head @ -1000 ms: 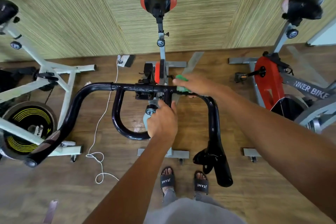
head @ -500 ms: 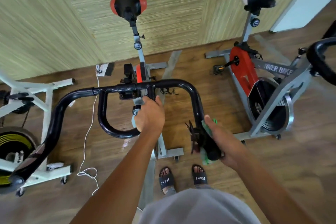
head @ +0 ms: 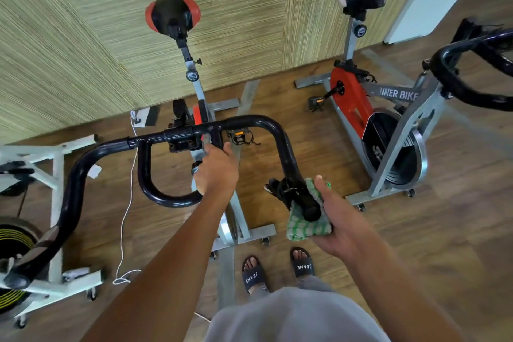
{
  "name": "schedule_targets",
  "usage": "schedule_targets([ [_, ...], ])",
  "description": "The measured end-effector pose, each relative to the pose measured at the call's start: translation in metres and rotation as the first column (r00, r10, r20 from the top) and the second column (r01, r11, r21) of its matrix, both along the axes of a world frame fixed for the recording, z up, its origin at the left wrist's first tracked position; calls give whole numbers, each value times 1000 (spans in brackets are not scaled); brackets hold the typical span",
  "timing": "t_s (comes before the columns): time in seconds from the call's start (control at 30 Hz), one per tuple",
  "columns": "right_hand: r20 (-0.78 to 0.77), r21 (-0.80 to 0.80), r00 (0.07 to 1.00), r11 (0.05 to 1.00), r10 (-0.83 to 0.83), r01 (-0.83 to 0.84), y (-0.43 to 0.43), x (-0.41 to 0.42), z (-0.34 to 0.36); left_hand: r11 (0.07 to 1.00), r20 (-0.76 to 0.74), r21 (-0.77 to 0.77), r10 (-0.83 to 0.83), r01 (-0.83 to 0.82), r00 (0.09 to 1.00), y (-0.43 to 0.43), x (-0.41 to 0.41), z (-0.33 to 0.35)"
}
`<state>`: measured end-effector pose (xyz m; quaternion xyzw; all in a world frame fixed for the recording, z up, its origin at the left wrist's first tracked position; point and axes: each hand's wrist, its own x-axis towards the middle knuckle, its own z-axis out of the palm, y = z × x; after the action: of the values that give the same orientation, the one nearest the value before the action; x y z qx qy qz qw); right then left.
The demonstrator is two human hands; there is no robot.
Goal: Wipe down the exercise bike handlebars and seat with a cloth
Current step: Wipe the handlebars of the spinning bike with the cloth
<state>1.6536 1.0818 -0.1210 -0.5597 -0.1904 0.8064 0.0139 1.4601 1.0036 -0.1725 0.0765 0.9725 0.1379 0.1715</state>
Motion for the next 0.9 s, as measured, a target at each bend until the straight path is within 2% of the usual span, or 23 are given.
schedule_targets([
  [0.23,-69,-143,990,983,-127,116,-1,15,16,1000,-9,9,-4,4,1000,-1,0,-1],
  [0.37,-71,-220,993,973,-89,72,11,-2,12,1000,-19,0,-8,8,1000,-1,1,0],
  [0.43,-36,-204,996,977,-79,70,13,-14,7,1000,-11,-10,-9,9,1000,-1,1,1],
  [0.57,-67,-217,996,975,-62,46,11,-8,-1,1000,-9,-15,-12,11,1000,-1,1,2],
  [0.67,-72,-196,996,979,51,-64,20,-10,-9,1000,-23,-4,-5,4,1000,0,2,2],
  [0.77,-10,-43,990,989,138,-139,41,-43,-24,1000,-36,-10,-13,12,999,1,4,5],
  [0.9,-59,54,968,969,245,-242,72,-93,-45,999,-42,-39,-16,15,999,2,4,5],
])
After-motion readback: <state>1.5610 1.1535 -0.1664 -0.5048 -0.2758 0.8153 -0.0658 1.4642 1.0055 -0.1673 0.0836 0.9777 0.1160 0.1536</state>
